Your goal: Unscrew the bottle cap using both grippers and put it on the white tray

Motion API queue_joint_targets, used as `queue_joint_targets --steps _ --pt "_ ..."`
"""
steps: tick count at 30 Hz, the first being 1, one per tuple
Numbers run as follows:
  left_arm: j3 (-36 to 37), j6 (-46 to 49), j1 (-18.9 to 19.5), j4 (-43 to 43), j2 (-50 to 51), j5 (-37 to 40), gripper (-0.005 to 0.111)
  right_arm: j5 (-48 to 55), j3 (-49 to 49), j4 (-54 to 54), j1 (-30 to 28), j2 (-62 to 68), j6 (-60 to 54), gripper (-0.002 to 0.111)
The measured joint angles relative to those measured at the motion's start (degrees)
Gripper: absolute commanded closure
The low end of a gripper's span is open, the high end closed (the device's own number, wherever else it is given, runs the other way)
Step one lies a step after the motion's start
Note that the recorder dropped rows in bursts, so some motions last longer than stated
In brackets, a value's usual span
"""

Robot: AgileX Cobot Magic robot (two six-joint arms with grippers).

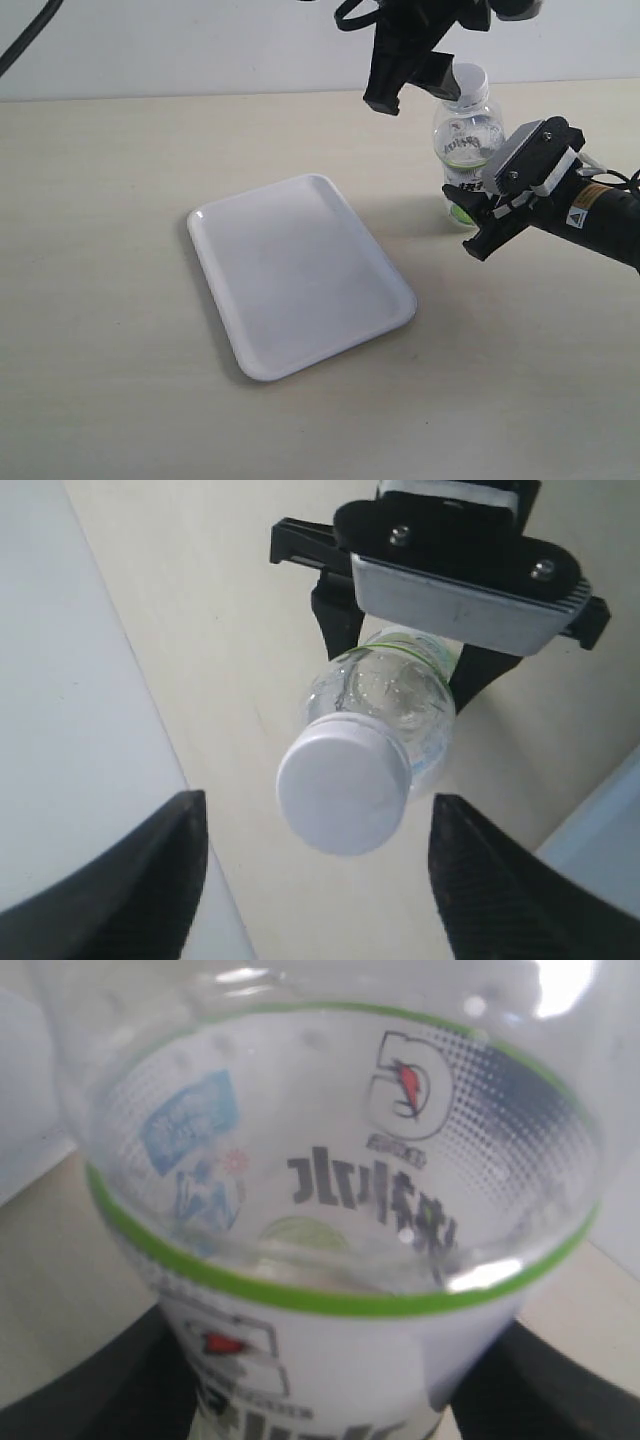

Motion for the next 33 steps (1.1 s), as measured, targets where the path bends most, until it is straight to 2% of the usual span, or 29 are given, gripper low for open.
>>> queue_joint_targets --steps 5,11,22,33 --pt "1.7 0.1 0.0 0.0 0.0 -1.3 0.043 0.0 0.0 0.0 0.0 0.0 0.0 0.108" --pt "1.8 -0.9 0.0 -0.2 0.0 -1.9 0.035 0.0 0.0 -0.3 0.0 0.0 -1.6 0.108" --pt "2.4 -2.2 0.0 0.1 0.0 2.1 0.035 0.0 0.0 -0.4 0.0 0.0 -3.7 0.108" --pt "2.9 -2.9 0.0 0.8 0.9 2.3 0.035 0.0 0.0 -0.4 0.0 0.0 -5.2 0.108"
